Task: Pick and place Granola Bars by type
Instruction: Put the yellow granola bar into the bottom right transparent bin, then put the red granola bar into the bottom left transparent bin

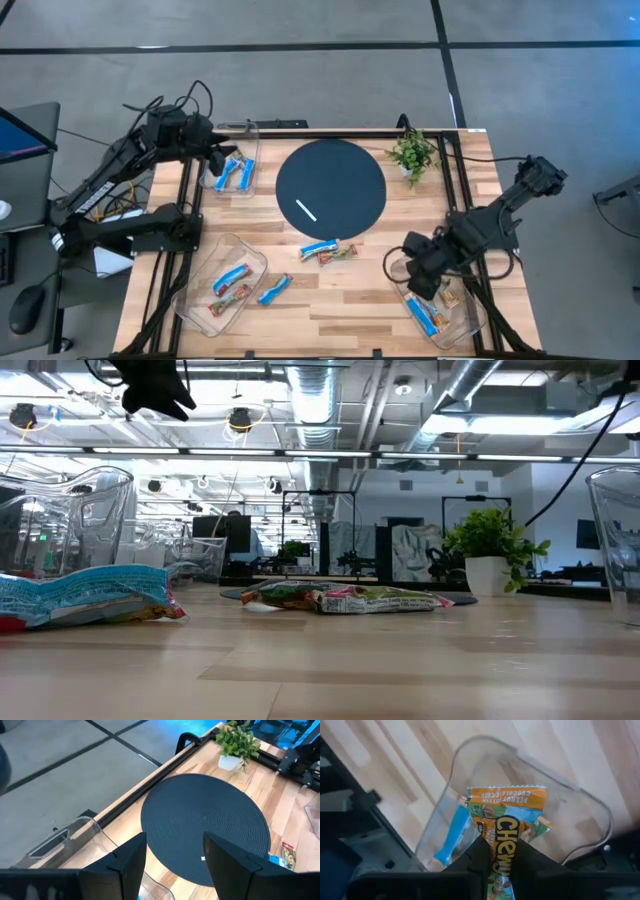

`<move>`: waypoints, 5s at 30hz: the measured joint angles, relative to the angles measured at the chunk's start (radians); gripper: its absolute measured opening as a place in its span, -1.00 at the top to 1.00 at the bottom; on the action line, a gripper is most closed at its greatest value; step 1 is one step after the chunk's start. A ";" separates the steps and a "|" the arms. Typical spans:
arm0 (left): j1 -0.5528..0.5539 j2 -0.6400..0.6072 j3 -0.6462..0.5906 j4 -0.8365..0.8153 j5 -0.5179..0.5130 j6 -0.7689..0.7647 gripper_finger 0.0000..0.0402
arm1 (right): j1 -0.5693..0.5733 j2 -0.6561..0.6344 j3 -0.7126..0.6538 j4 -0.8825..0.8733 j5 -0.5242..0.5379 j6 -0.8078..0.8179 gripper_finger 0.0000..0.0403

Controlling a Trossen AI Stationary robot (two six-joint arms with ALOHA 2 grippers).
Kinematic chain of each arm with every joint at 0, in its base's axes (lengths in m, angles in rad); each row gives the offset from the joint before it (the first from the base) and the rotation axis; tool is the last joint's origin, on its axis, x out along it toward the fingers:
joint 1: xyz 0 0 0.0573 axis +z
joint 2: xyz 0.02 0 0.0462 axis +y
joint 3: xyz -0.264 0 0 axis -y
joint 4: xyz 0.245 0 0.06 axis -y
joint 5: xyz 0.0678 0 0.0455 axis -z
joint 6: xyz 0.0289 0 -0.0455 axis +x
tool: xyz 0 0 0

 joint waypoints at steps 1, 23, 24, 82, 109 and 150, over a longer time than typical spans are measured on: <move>0.000 0.007 0.000 0.001 0.000 0.000 0.05 | 0.010 0.002 -0.010 0.001 0.000 0.005 0.80; -0.129 0.136 0.000 0.071 0.102 -0.001 0.05 | 0.087 0.012 -0.125 0.058 -0.001 0.083 0.43; -0.142 0.142 0.000 0.082 0.108 -0.001 0.05 | 0.087 0.012 -0.125 0.059 0.000 0.083 0.38; -0.863 1.167 0.383 0.431 -0.152 -0.061 0.05 | -0.256 -0.275 -0.044 0.221 0.771 -0.585 0.06; -0.889 1.356 0.445 0.439 -0.266 -0.105 0.06 | -0.054 -0.618 -0.285 0.193 0.864 -0.345 0.14; -0.879 1.370 0.662 0.222 -0.234 -0.062 0.50 | -0.054 -0.617 -0.285 0.188 0.864 -0.355 0.22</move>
